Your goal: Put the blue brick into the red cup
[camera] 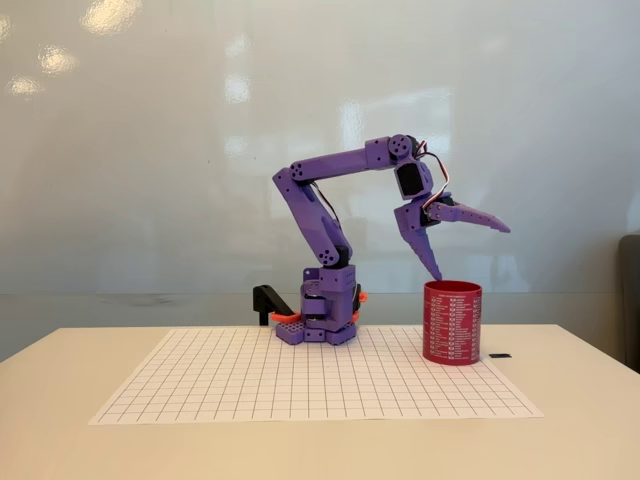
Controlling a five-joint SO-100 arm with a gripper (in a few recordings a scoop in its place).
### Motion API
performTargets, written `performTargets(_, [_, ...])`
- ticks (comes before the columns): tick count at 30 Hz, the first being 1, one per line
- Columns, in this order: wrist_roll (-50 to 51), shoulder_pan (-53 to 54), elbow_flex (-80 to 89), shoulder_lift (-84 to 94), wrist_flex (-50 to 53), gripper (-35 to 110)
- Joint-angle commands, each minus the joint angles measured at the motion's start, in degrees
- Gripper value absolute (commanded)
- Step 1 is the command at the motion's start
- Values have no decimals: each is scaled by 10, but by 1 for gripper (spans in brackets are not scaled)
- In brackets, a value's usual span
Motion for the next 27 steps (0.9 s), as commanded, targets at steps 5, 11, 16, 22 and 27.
performTargets(5, [-16,-4,-14,25,3,0])
performTargets(11, [-25,-1,-16,28,12,-1])
performTargets(16, [-66,36,-14,33,20,-1])
performTargets(22, [-177,232,-18,29,-47,-1])
performTargets(27, [-244,446,-19,32,-93,-1])
